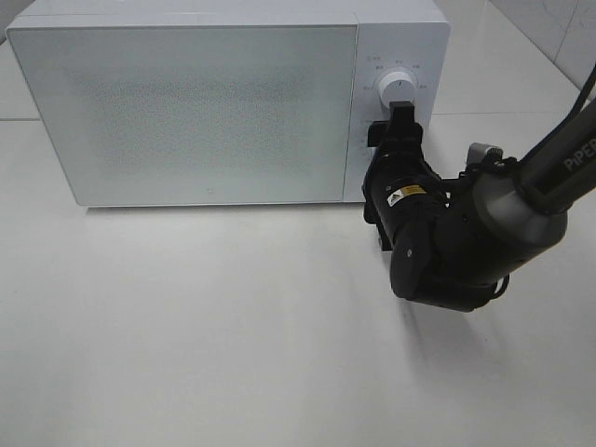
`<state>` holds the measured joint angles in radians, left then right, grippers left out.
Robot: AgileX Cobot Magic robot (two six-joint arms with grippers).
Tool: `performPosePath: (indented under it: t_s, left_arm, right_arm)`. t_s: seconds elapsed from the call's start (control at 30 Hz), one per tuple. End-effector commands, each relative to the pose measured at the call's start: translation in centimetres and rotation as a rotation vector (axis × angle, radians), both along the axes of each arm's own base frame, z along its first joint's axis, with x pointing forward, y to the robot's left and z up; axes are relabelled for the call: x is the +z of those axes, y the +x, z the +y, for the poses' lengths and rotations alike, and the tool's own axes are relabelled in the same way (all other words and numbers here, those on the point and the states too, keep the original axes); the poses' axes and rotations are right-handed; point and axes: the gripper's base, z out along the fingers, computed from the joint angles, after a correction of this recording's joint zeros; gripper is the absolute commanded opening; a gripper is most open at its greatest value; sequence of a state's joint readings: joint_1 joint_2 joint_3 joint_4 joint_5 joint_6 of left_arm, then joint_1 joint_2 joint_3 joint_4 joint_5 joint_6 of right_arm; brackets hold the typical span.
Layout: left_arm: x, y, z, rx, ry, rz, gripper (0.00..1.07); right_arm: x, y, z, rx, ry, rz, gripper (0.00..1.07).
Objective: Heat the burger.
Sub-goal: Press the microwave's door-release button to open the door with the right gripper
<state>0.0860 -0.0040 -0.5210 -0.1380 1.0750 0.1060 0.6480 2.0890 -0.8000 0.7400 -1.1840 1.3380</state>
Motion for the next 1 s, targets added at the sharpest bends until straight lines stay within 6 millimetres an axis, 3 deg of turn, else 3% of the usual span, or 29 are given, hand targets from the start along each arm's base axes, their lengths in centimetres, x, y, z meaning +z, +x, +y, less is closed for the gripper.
performPosePath:
  t_s: [0.03,0.43,0.57,1.0]
  left_arm:
    - [-0.1,-0.2,0.0,0.000,0.007,-0.013,0.98]
    - [-0.1,-0.2,0.0,0.000,0.007,-0.013,0.98]
    - [-0.1,-0.2,0.0,0.000,0.007,-0.013,0.98]
    - [-0.1,-0.2,0.0,0.000,0.007,-0.013,0.98]
  right_arm:
    - [2.1,-0.1,-0.3,0.037,-0.052,-0.069,0.81]
    - [2.1,-3.5,-0.7,0.310,-0.349,0.166,0.76]
    - [2.7,-4.8,-0.9,0.448,-0.531,0.247,0.76]
    - [4.9,-7.7,-0.6,0.918,-1.011,0.289,0.76]
